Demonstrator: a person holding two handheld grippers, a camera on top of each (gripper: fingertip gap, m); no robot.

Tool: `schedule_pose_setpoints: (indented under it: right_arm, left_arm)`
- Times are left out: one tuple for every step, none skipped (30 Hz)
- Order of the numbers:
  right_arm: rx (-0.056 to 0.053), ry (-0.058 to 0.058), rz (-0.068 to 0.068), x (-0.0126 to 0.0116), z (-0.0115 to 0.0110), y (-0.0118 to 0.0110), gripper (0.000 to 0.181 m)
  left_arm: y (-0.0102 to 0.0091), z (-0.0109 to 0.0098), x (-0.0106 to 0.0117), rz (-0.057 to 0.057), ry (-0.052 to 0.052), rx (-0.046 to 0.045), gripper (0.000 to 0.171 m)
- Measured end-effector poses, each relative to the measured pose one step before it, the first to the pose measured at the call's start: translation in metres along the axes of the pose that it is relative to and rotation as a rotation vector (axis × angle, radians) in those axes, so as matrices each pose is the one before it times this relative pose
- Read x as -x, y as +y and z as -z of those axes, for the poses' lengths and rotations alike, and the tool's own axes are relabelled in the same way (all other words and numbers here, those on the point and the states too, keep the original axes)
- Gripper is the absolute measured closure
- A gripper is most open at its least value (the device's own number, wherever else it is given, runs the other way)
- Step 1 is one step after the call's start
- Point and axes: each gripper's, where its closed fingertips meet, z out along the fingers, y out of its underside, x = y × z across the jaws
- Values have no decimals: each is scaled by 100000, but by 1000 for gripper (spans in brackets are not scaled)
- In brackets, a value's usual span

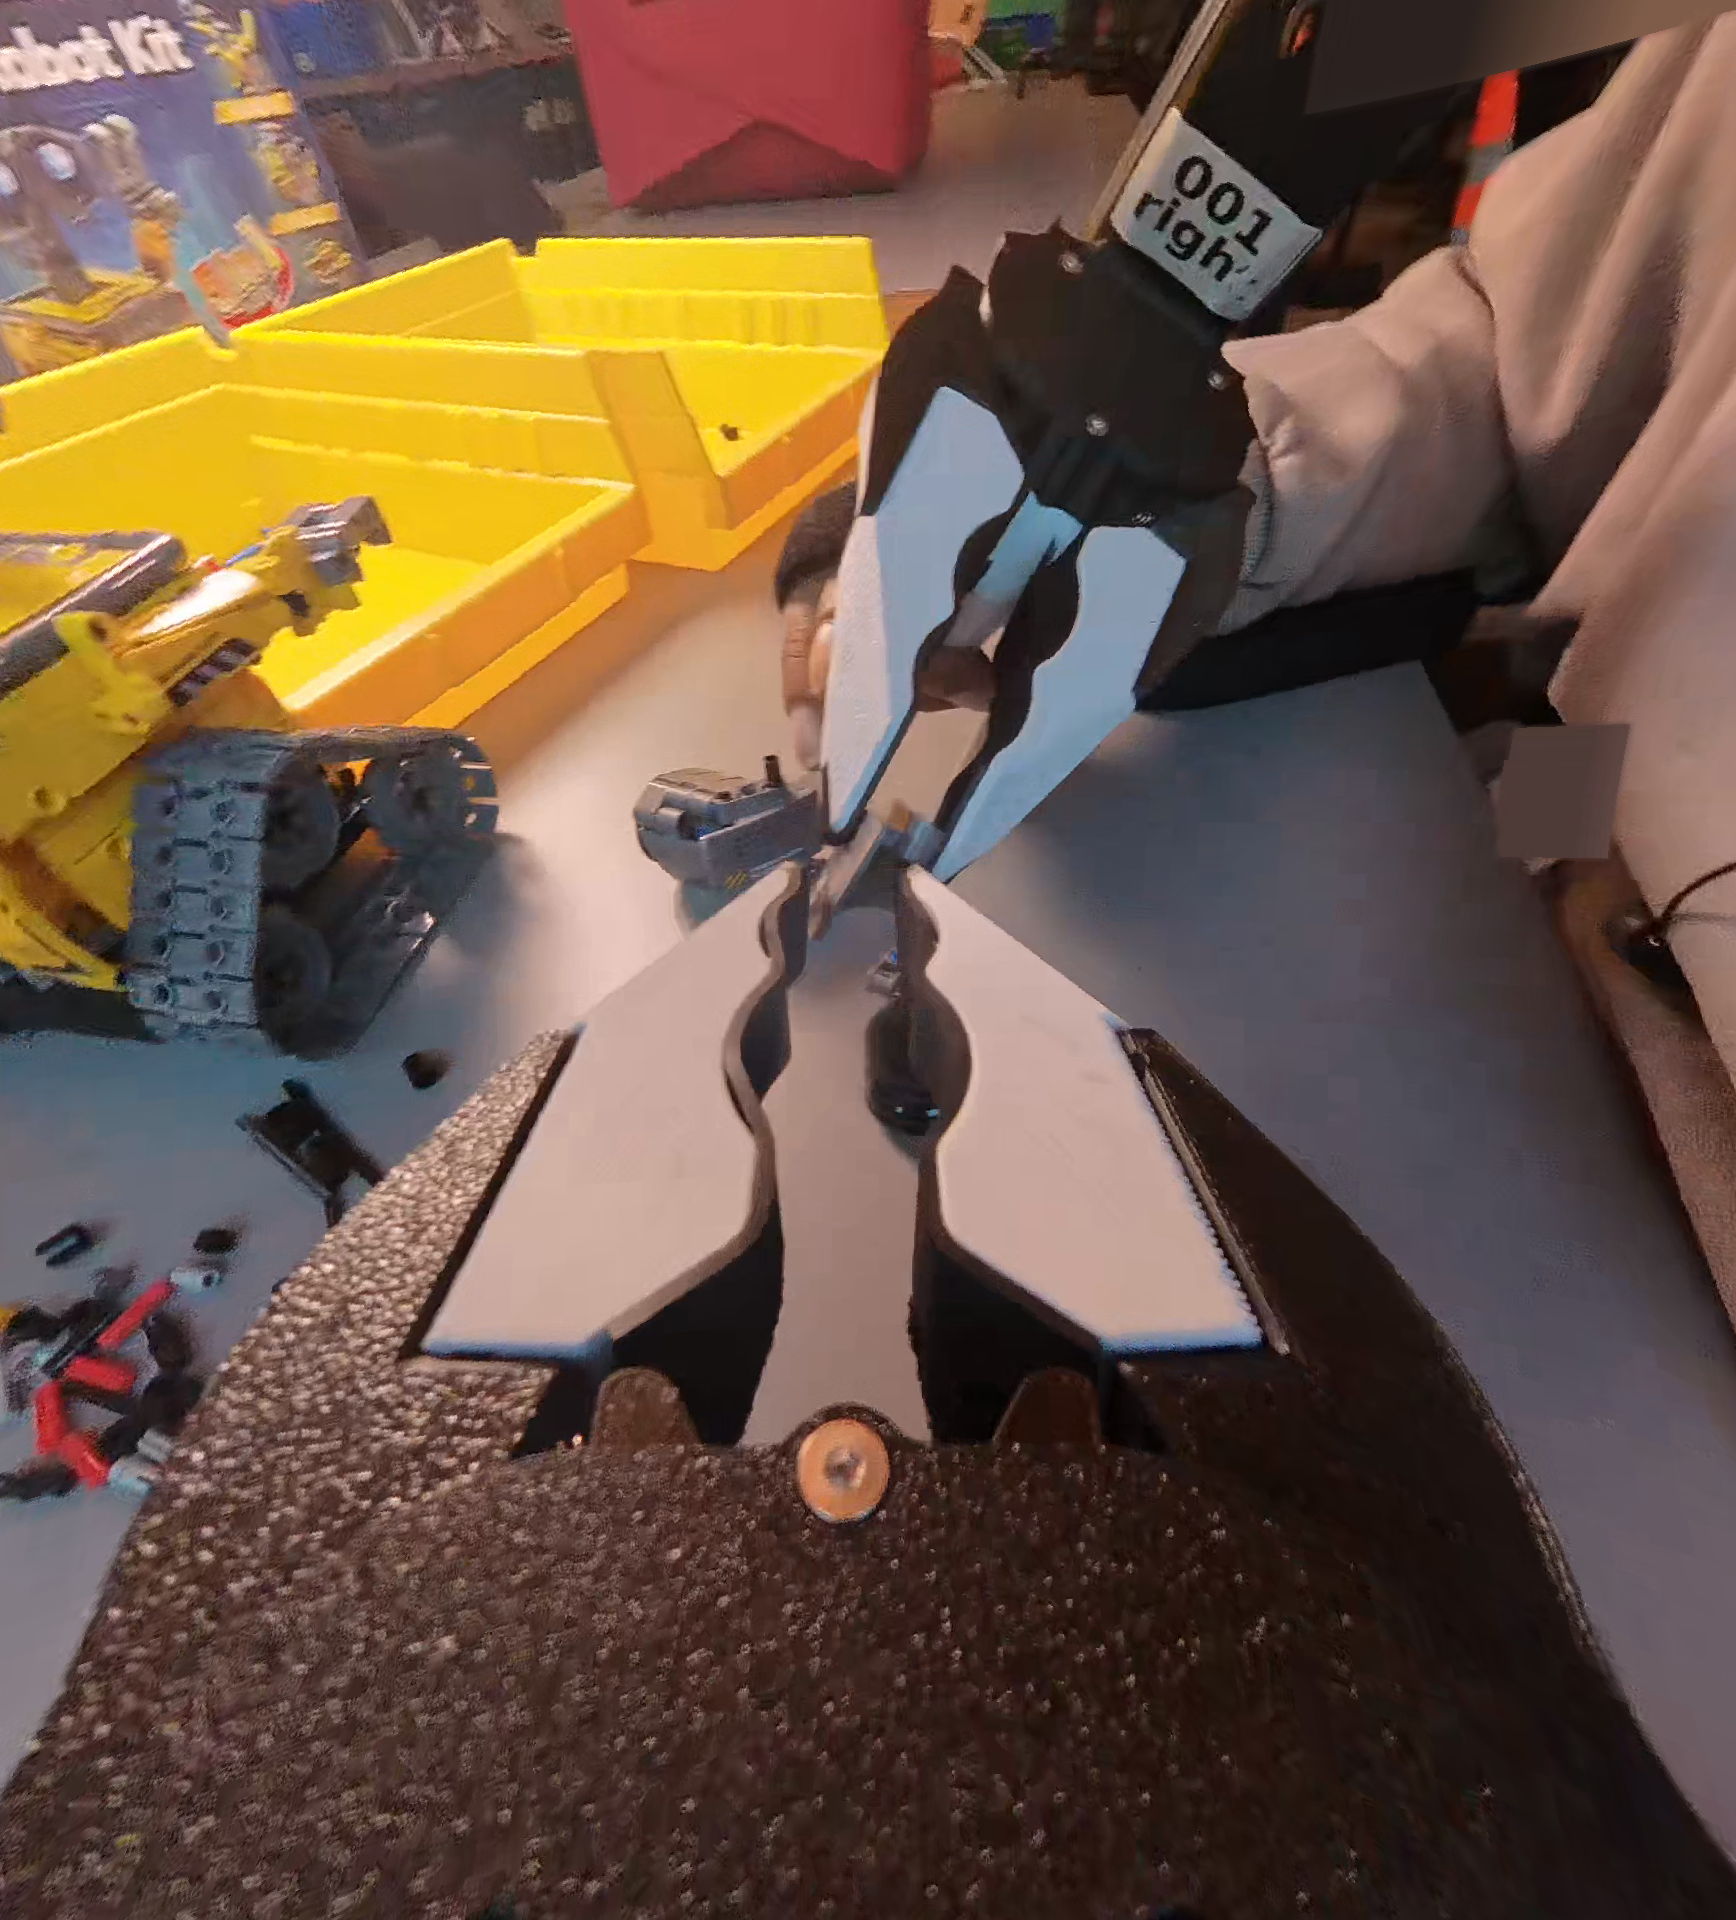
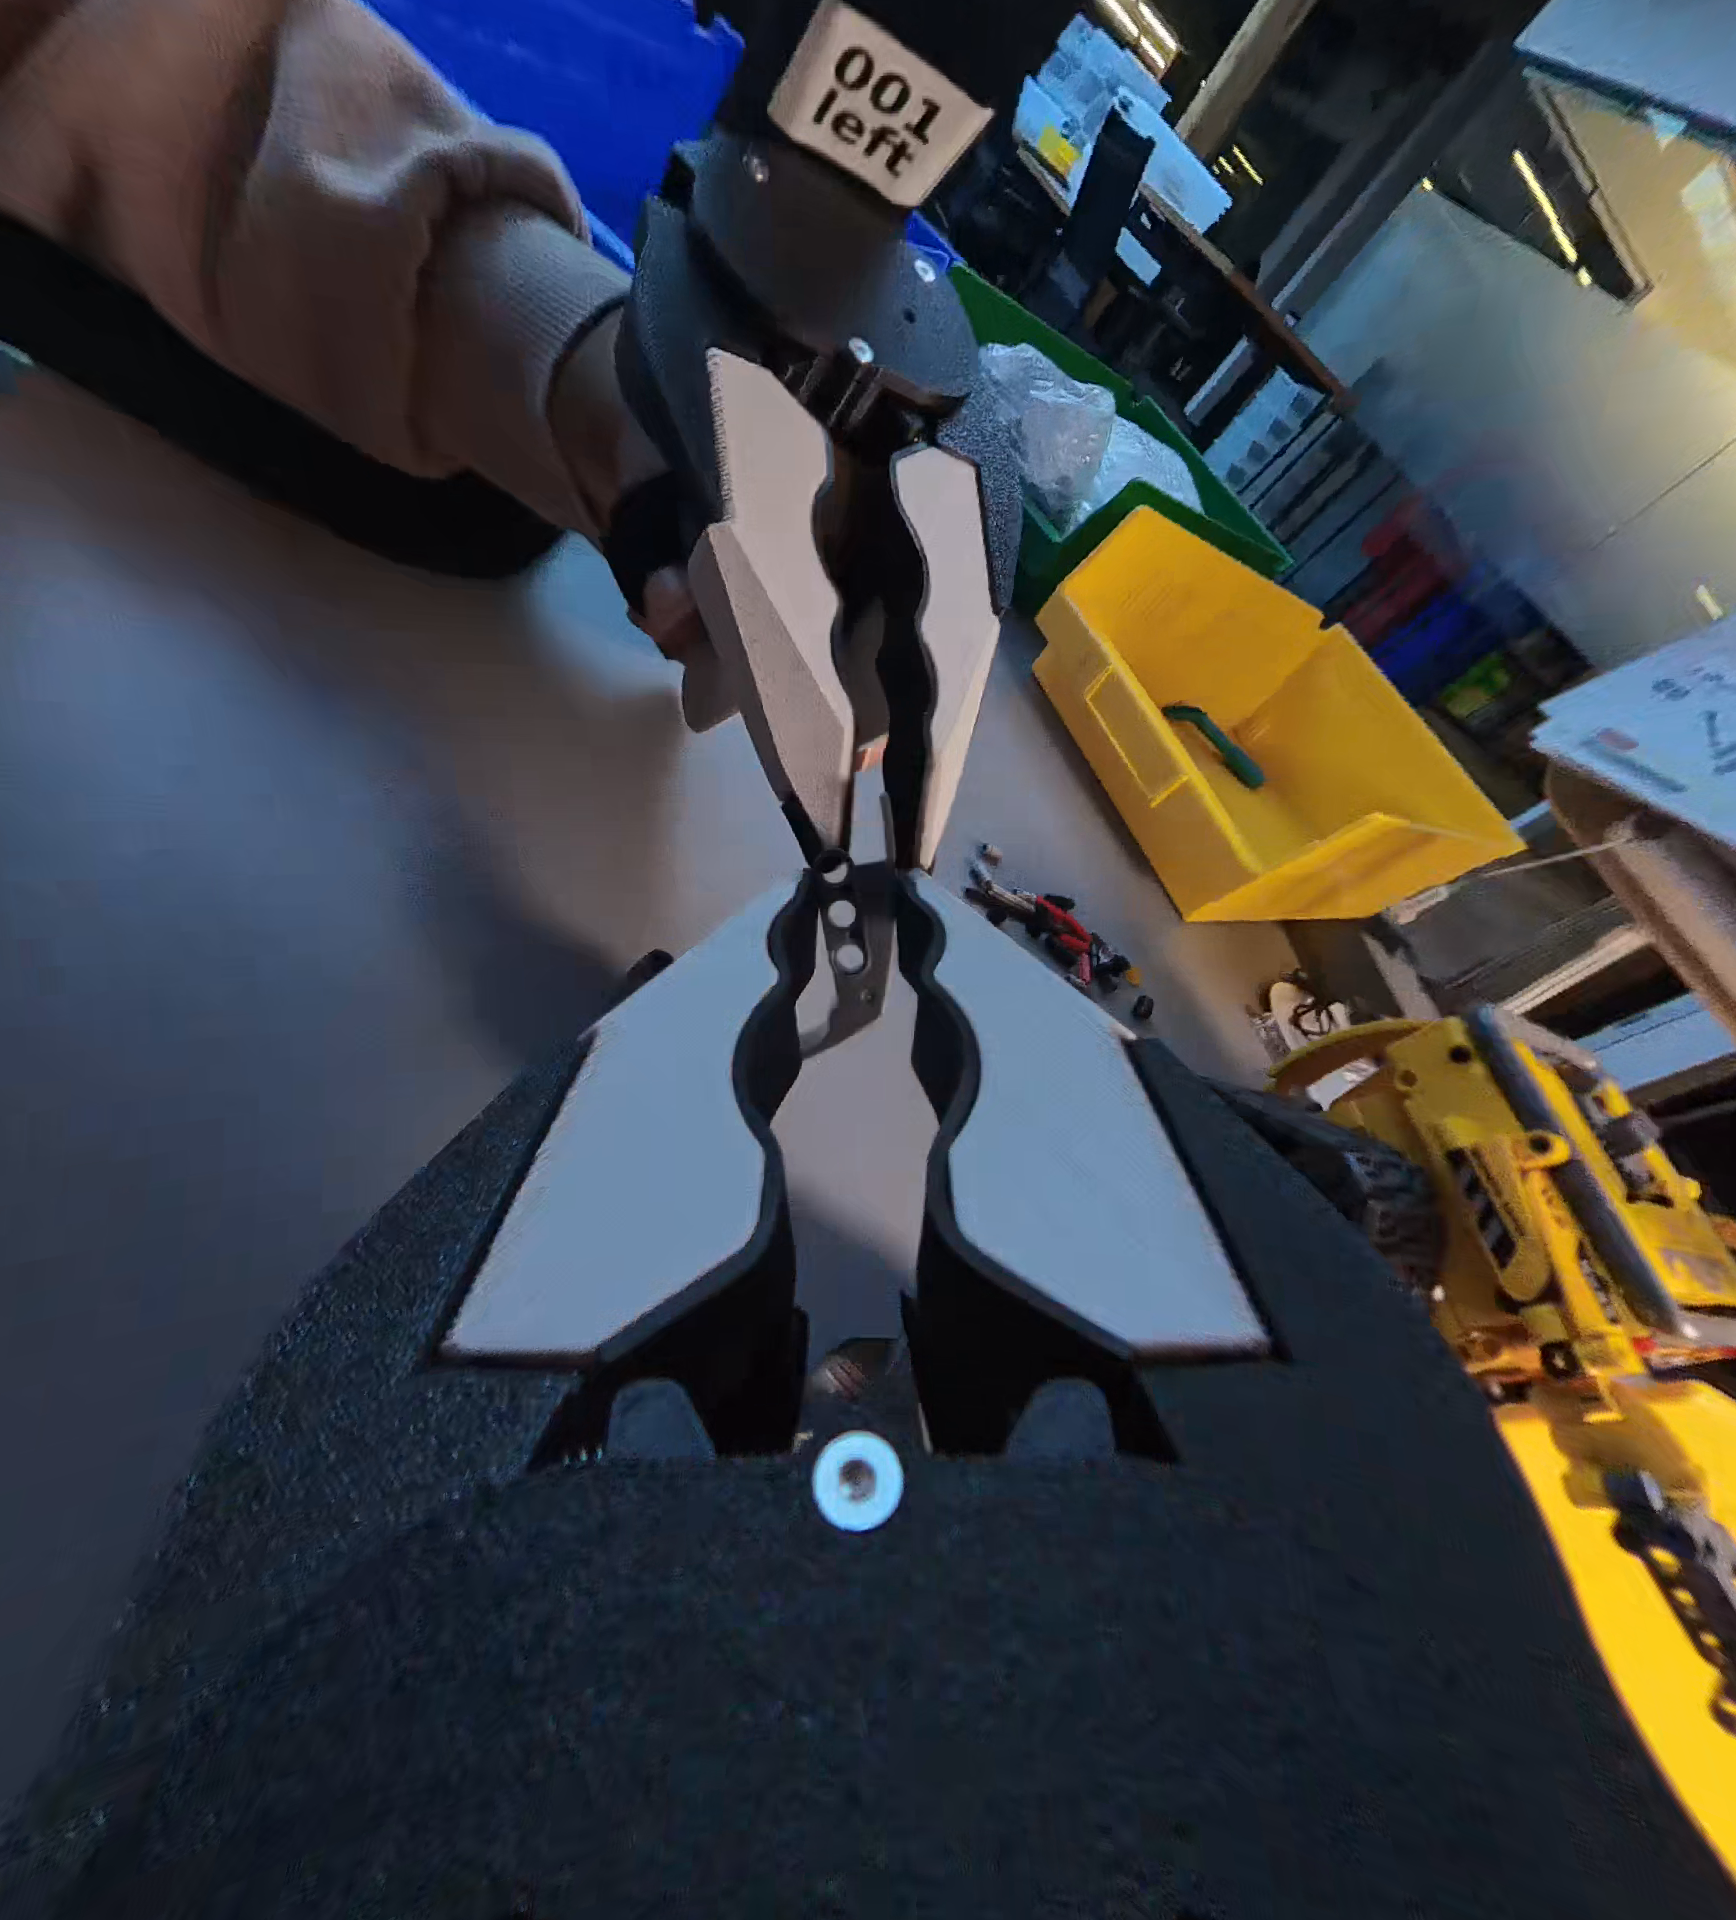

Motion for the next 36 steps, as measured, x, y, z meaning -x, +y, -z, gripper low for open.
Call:
schedule_pose_setpoints:
  right_arm:
    - [469, 11, 4650, 361, -63, -119, 167]
    - [-72, 189, 1985, 141, 15, -158, 167]
    - [-746, -7, 131, 11, 67, -157, 167]
    - [-1433, 1118, -1465, -266, 85, -210, 167]
    - [-907, 1477, -1870, -427, 80, -100, 168]
    - [-573, 184, -1581, -209, 58, -15, 168]
    - [-421, 871, -1411, -231, 50, 22, 168]
    - [-293, 570, -535, -131, 59, 16, 169]
    - [-24, 716, 521, -99, 52, 9, 169]
    - [370, 857, 983, -100, 24, 38, 169]
    - [209, 291, 628, -27, -2, 8, 170]
    - [112, -177, 77, 32, -13, 1, 170]
    - [419, 127, -163, -24, -21, 71, 170]
    - [156, 248, -1731, -105, -25, 49, 171]
    - [-526, -1168, -5012, -65, -21, -4, 171]
    - [-933, -2524, -8919, -95, -43, -26, 171]
    - [-1426, -3054, -11769, -185, -29, -68, 171]
    - [-2469, -2898, -13248, -338, 31, -187, 171]
    - [-2875, -4207, -13979, -186, 56, -271, 171]
    - [-1055, -4467, -13649, -150, 23, -50, 171]
    - [-1198, -3083, -11926, -255, -12, -65, 171]
    - [-1823, -3508, -8794, 0, 12, -117, 171]
    - [-1631, -2585, -8267, -55, 71, -78, 172]
    - [-3519, -579, -6938, -352, 269, -375, 174]
    - [-4982, -864, -5112, -274, 466, -710, 175]
    - [-3600, -806, -3725, -227, 452, -658, 171]
    - [-874, 588, -815, -307, 307, -319, 166]
    - [421, 2099, 2608, -364, 165, -58, 163]
    - [955, 2351, 4391, -243, 62, 75, 162]
    - [1697, 1758, 5353, -49, -64, 198, 160]
    - [2112, 2276, 6554, -28, -147, 293, 155]
    - [2622, 3100, 8043, -43, -197, 385, 152]
    - [3263, 3610, 8979, -65, -220, 490, 150]
    - [2660, 3792, 9058, -25, -206, 386, 149]
    - [1653, 3131, 8432, 97, -158, 212, 149]
    - [1462, 2451, 7123, 142, -136, 149, 148]
  left_arm:
    - [90, -181, -116, -2828, -1674, 1218, 163]
    - [88, -104, -104, -2582, -1275, 1260, 165]
    - [-37, 54, -126, -1450, -183, 500, 166]
    - [-188, 132, -46, -105, 136, -653, 168]
    - [-189, 100, -88, 1475, 931, -891, 171]
    - [-122, 48, 123, 3116, -3, -479, 171]
    - [-132, 64, 175, 2828, -198, -614, 171]
    - [-131, 85, 112, 2055, 129, -790, 171]
    - [-80, 83, 67, 1488, 318, -536, 171]
    - [42, 53, 155, 1795, -277, 131, 171]
    - [26, 46, 93, 1243, -30, -24, 171]
    - [35, 1, -11, 1103, 454, 105, 171]
    - [58, -5, 19, 1975, 462, 330, 171]
    - [31, -30, 68, 3342, 518, 72, 171]
    - [1, 10, 43, 4589, 1479, -365, 171]
    - [-51, 32, 13, 5215, 2069, -922, 171]
    - [-102, 43, 32, 5313, 1935, -1464, 171]
    - [-263, 51, 95, 5846, 1542, -2543, 170]
    - [-329, 24, -43, 6995, 2790, -2761, 169]
    - [-221, 15, -84, 7874, 3660, -1776, 169]
    - [-232, 1, 116, 7456, 2361, -2265, 169]
    - [-112, 11, 206, 6491, 1581, -1732, 170]
    - [-53, 81, 240, 6426, 1540, -1248, 171]
    - [-195, 232, 238, 6207, 1601, -2059, 171]
    - [-287, 371, 477, 5415, -130, -2592, 171]
    - [-280, 444, 605, 4473, -895, -2499, 171]
    - [-389, 456, 491, 4557, -260, -2916, 171]
    - [-487, 415, 411, 4555, 27, -3338, 171]
    - [-433, 340, 322, 3846, 209, -2761, 171]
    - [-347, 259, 314, 2991, -154, -2073, 171]
    - [-277, 209, 276, 2333, -341, -1683, 171]
    - [-215, 143, 207, 2122, -119, -1366, 171]
    - [-124, 89, 197, 1918, -256, -923, 171]
    - [-41, 55, 167, 1525, -180, -597, 171]
    - [-46, 28, 79, 1270, 317, -518, 171]
    - [-36, 13, -43, 1146, 918, -444, 171]
